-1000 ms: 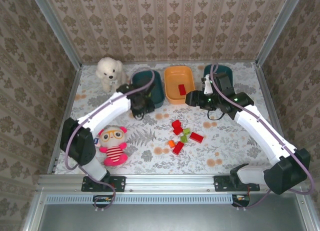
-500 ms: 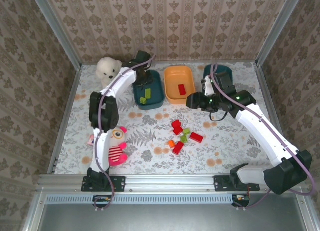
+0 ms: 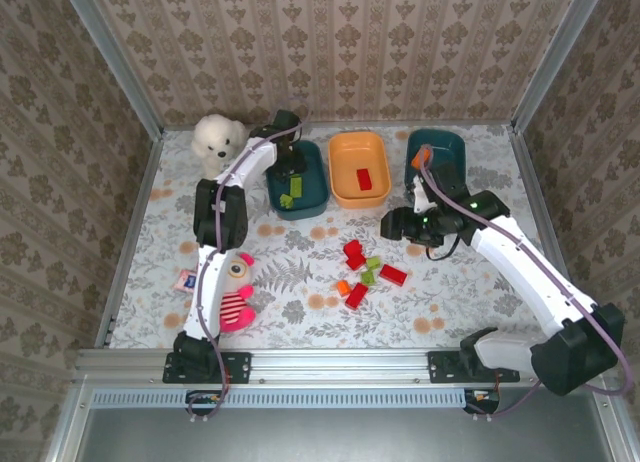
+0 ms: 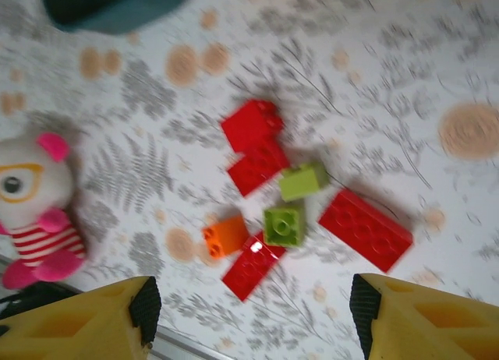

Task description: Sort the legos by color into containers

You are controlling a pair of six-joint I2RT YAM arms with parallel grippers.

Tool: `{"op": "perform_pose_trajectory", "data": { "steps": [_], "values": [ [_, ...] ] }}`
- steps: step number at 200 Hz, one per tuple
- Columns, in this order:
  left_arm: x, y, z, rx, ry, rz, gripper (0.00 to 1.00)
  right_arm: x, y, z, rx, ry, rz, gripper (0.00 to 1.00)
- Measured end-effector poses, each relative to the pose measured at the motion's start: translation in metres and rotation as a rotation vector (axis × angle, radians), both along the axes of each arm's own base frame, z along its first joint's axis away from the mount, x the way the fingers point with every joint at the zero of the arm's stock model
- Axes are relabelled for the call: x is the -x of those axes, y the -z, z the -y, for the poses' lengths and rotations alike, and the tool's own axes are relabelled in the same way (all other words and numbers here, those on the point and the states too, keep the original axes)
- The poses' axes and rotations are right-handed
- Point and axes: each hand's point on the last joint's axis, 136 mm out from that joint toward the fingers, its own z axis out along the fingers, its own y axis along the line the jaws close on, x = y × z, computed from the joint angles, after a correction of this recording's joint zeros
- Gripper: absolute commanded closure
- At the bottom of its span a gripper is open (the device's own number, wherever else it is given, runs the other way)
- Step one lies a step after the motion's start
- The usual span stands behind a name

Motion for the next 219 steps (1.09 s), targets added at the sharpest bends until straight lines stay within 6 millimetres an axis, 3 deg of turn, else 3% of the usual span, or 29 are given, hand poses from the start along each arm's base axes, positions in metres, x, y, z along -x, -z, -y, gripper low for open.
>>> {"op": "perform_pose_trajectory", "data": {
  "steps": [47, 66, 100, 122, 143, 162, 182, 201, 219],
  "values": [
    [0.003, -0.007, 0.004, 0.026, 0.021, -0.012, 0.42, 0.027, 0.063, 0.02, 0.114, 0.081, -0.273, 0.21],
    [0.005, -0.022, 0.005, 0.04, 0.026, 0.003, 0.42, 0.033, 0.082, 0.026, 0.122, 0.177, -0.364, 0.21],
    [0.03, -0.089, 0.002, 0.087, 0.041, 0.085, 0.41, 0.044, 0.112, 0.03, 0.085, 0.456, -0.506, 0.2],
    [0.064, -0.142, 0.003, 0.137, 0.063, 0.167, 0.41, 0.053, 0.135, 0.028, 0.021, 0.703, -0.601, 0.21],
    [0.105, -0.169, 0.013, 0.182, 0.108, 0.217, 0.41, 0.053, 0.147, 0.025, -0.042, 0.916, -0.652, 0.19],
    [0.146, -0.165, 0.024, 0.197, 0.16, 0.198, 0.4, 0.035, 0.143, 0.019, -0.124, 1.051, -0.643, 0.17],
    [0.184, -0.144, 0.026, 0.19, 0.197, 0.139, 0.4, 0.017, 0.135, 0.013, -0.211, 1.146, -0.625, 0.14],
    [0.207, -0.126, 0.015, 0.173, 0.193, 0.089, 0.4, 0.011, 0.132, 0.009, -0.263, 1.217, -0.638, 0.13],
    [0.222, -0.122, 0.005, 0.169, 0.181, 0.074, 0.4, 0.007, 0.131, 0.004, -0.309, 1.263, -0.658, 0.12]
  ]
}}
